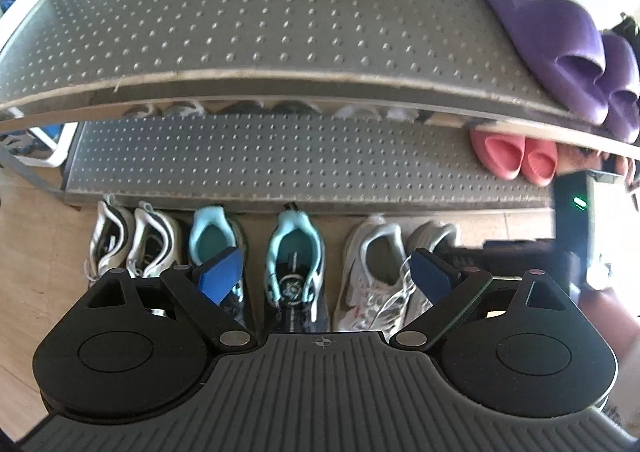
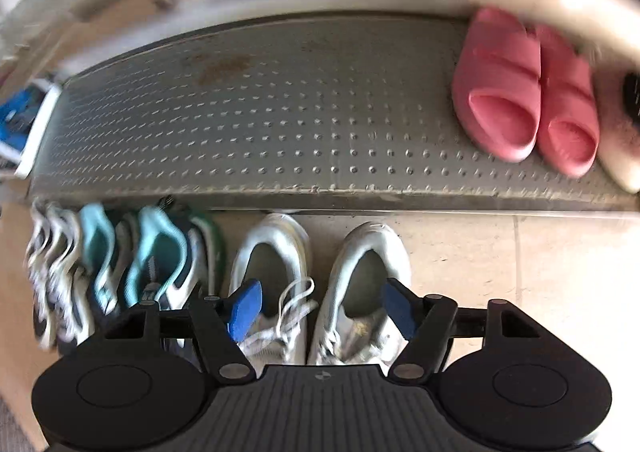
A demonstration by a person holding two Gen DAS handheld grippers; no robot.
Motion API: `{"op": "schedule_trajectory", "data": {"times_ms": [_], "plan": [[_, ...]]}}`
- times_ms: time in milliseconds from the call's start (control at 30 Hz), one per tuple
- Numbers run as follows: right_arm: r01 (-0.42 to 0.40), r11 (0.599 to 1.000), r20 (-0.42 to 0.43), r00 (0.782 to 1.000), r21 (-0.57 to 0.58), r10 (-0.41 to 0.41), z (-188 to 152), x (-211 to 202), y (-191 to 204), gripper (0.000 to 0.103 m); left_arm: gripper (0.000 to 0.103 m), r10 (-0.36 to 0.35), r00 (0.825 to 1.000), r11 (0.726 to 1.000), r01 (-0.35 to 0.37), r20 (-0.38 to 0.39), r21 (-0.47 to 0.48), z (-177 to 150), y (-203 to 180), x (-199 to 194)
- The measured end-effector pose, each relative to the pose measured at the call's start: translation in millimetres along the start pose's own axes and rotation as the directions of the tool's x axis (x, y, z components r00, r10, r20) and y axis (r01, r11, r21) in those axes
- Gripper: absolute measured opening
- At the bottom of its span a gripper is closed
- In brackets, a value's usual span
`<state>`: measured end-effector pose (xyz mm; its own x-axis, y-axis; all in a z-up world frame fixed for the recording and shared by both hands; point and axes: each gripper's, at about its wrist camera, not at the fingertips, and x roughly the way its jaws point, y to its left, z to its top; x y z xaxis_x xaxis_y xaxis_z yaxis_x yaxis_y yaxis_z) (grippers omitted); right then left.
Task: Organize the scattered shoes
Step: 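Move the right gripper down and grasp the grey sneakers by their heels, then lift the grey sneakers with the right gripper up to the upper shelf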
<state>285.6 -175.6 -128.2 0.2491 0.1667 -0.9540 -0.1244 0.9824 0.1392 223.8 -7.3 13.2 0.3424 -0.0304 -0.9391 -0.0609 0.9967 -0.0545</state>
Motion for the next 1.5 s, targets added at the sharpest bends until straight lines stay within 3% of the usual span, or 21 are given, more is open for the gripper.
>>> {"op": "schedule_trajectory", "data": {"times_ms": [167, 267, 367, 567, 600, 633, 733, 900, 1067, 1200, 1400, 1500], "plan": [[0.006, 1.0, -0.058, 0.998, 0.009, -0.006, -1.8, 39.8, -2.9, 0.068, 0.095, 0.057, 0.997, 0.998, -0.056, -0.045, 0.013, -2.9, 20.6, 13.8], [0.022, 1.0, -0.054, 0.998, 0.003, -0.021, -1.8, 62.4, -4.3, 0.068, 0.095, 0.071, 0.996, 0.997, -0.071, -0.052, -0.001, -3.3, 30.5, 16.4], [0.017, 1.0, -0.025, 1.0, 0.019, -0.016, -1.5, 79.1, -6.5, 0.06, 0.095, 0.078, 0.995, 0.997, -0.08, -0.062, -0.021, -3.2, 39.2, 19.0], [0.095, 0.995, 0.032, 0.995, -0.034, -0.094, -3.0, 110.7, 4.3, 0.071, 0.095, 0.068, 0.996, 0.997, -0.07, -0.062, -0.033, -0.4, 40.8, 19.5], [0.095, 0.995, 0.044, 0.995, -0.041, -0.093, -4.8, 110.9, 5.5, 0.061, 0.095, 0.067, 0.996, 0.997, -0.069, -0.058, -0.032, 0.8, 40.1, 19.0], [0.082, 0.996, 0.057, 0.995, -0.044, -0.079, -6.8, 108.1, 6.0, 0.032, 0.095, 0.068, 0.996, 0.997, -0.07, -0.055, -0.032, 2.0, 39.5, 17.9], [0.04, 0.998, 0.111, 0.993, -0.042, -0.035, -17.4, 77.5, 10.4, 0.025, 0.095, 0.065, 0.997, 0.997, -0.067, -0.04, -0.043, 6.0, 39.3, 12.7], [0.017, 0.998, 0.217, 0.976, -0.053, -0.005, -43.1, 2.9, 17.3, 0.024, 0.095, 0.049, 0.998, 0.997, -0.046, 0.049, -0.061, 9.5, 40.2, -16.7], [0.0, 1.0, 0.383, 0.924, -0.029, 0.011, -76.3, -104.3, 22.5, 0.024, 0.095, 0.047, 0.99, 0.995, -0.035, 0.136, -0.092, 5.4, 45.9, -49.6], [0.016, 0.998, 0.454, 0.891, -0.056, 0.011, -82.2, -169.6, 37.9, 0.024, 0.095, 0.047, 0.976, 0.993, -0.023, 0.215, -0.114, -3.0, 56.8, -83.6], [0.016, 0.996, 0.55, 0.835, -0.09, 0.036, -51.3, -232.1, 64.2, 0.024, 0.095, 0.067, 0.968, 0.982, -0.022, 0.241, -0.186, -3.4, 85.9, -96.0], [0.047, 0.991, 0.604, 0.796, -0.122, 0.037, -2.0, -245.9, 86.4, 0.024, 0.095, 0.06, 0.971, 0.977, -0.009, 0.233, -0.214, 3.8, 101.5, -92.9]]}}
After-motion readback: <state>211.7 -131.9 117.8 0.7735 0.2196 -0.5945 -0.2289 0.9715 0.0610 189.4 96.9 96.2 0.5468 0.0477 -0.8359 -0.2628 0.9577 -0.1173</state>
